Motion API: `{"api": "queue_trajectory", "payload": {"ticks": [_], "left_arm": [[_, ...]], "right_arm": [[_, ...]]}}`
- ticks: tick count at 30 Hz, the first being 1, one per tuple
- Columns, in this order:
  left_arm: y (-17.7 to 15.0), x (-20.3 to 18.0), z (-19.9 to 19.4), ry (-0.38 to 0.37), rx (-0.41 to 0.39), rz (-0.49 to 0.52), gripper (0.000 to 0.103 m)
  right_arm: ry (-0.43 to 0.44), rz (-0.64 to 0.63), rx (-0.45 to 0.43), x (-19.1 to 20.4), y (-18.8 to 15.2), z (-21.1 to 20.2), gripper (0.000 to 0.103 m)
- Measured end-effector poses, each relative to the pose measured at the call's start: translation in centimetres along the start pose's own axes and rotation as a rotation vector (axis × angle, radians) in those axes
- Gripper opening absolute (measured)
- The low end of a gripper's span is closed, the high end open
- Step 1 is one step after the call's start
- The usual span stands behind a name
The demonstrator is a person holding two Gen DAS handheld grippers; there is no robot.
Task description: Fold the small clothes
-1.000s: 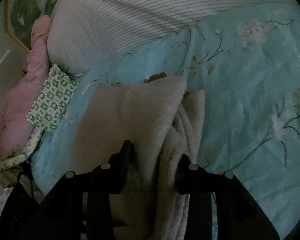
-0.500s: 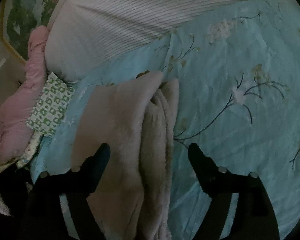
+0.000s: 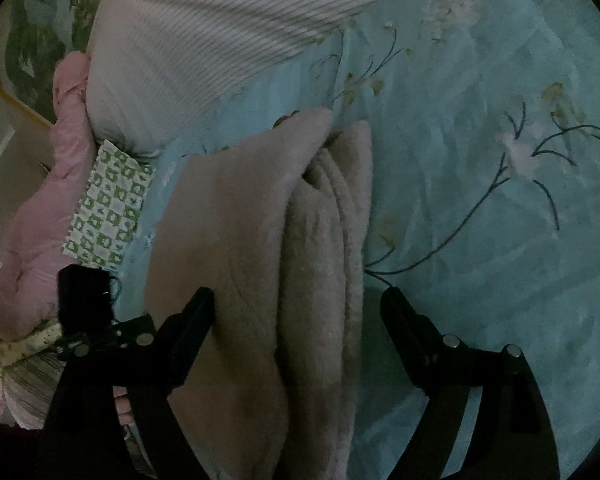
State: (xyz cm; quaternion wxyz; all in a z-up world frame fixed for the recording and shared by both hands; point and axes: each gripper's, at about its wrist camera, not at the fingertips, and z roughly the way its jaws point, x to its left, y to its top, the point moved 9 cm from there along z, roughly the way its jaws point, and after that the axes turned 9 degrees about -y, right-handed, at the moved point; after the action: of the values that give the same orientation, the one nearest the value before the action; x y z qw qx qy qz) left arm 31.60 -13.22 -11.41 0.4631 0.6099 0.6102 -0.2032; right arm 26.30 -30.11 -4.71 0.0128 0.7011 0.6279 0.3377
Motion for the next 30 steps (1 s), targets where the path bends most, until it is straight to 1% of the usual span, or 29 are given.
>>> {"api": "queue_trajectory", "payload": {"ticks": [3, 5, 6, 7, 8, 9, 10, 12, 13, 14, 17, 19, 21, 23, 25, 26, 30], "left_arm": [[0.5, -0.2, 0.9, 0.001, -0.003, 0.018, 0.079], [0.5, -0.6, 1.1, -0.017, -0.007, 0.026, 0.075], [0.6, -0.6, 1.4, -0.030, -0.005, 0.027, 0.070], [0.7, -0.6, 1.6, -0.034, -0.005, 0.027, 0.065], [0.8, -0.3, 1.8, -0.031, -0.005, 0.026, 0.063], [0.8, -0.3, 1.8, -0.031, -0.006, 0.029, 0.059], [0.6, -0.4, 1.6, -0.035, -0.011, 0.033, 0.056], [0.4, -0.9, 1.1, -0.040, -0.018, 0.046, 0.051], [0.2, -1.3, 0.7, -0.042, -0.023, 0.052, 0.048], [0.0, -1.7, 0.0, -0.045, -0.029, 0.060, 0.048], [-0.8, -3.0, -3.6, -0.029, -0.065, 0.117, 0.047], [-1.7, -3.3, -7.0, -0.018, -0.086, 0.146, 0.047], [-2.9, -3.1, -10.7, -0.003, -0.110, 0.167, 0.047], [-4.4, -2.7, -14.2, 0.030, -0.130, 0.188, 0.047], [-6.1, -1.7, -17.2, 0.057, -0.146, 0.188, 0.047], [-7.0, -1.1, -18.6, 0.066, -0.152, 0.184, 0.047], [-10.0, 1.7, -22.7, 0.098, -0.176, 0.160, 0.047]], "right_arm": [[0.012, 0.002, 0.021, 0.1, -0.1, 0.5, 0.085], [0.017, -0.008, 0.035, 0.3, -0.2, 0.9, 0.085], [0.021, -0.015, 0.038, 0.5, -0.3, 0.9, 0.079], [0.035, -0.023, 0.050, 0.7, -0.3, 1.2, 0.065], [0.050, -0.016, 0.066, 0.9, -0.6, 1.5, 0.060], [0.047, -0.010, 0.067, 1.0, -0.7, 1.6, 0.058], [0.045, -0.016, 0.059, 1.2, -0.7, 1.6, 0.052], [0.060, -0.016, 0.038, 1.7, -0.9, 1.2, 0.048], [0.082, -0.006, 0.027, 2.2, -1.0, 0.8, 0.046], [0.096, -0.005, 0.019, 2.8, -1.2, 0.7, 0.045], [0.120, -0.032, 0.010, 5.3, -1.8, 0.5, 0.043], [0.166, -0.057, 0.008, 8.2, -2.9, 0.1, 0.043], [0.209, -0.068, 0.006, 10.4, -3.6, 0.1, 0.043], [0.258, -0.088, 0.008, 13.4, -4.6, 0.7, 0.043], [0.286, -0.115, 0.016, 16.1, -5.5, 1.6, 0.043], [0.299, -0.139, 0.024, 17.8, -6.4, 2.3, 0.043], [0.331, -0.179, 0.062, 21.6, -11.7, 4.7, 0.043]]}}
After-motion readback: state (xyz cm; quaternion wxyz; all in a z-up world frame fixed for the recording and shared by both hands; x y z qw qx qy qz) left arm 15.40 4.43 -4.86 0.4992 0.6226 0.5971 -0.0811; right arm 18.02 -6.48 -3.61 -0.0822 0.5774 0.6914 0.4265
